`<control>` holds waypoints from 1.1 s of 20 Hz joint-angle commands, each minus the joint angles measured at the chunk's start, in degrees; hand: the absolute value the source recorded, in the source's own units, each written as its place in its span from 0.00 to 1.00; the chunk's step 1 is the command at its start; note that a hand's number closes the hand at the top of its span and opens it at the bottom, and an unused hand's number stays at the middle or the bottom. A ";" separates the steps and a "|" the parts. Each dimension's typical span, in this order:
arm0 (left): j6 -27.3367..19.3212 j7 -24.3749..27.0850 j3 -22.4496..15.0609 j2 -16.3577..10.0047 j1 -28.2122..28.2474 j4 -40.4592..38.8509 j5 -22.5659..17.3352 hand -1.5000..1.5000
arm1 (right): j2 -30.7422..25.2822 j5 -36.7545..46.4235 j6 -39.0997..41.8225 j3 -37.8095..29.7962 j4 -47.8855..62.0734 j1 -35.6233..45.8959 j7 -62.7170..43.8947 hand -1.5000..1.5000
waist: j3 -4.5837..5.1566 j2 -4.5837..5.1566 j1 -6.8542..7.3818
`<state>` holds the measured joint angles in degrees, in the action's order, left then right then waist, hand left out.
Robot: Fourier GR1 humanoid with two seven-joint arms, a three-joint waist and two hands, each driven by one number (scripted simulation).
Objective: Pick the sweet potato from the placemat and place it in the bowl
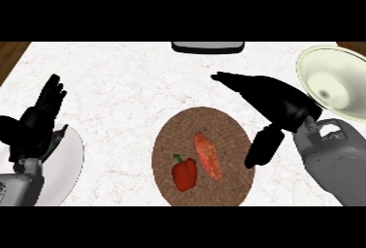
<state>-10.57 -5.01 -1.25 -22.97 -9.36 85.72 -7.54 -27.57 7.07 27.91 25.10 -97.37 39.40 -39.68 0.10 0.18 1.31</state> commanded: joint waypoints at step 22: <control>4.30 -1.71 5.02 1.02 2.07 2.35 0.59 0.50 | 14.44 20.34 7.45 11.13 15.60 0.17 3.55 0.00 | -0.10 -0.19 -0.90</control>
<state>-8.84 -6.43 1.44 -20.75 -8.43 87.64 -5.18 -15.70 21.36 38.46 34.13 -81.53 41.57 -37.08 0.00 0.03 0.42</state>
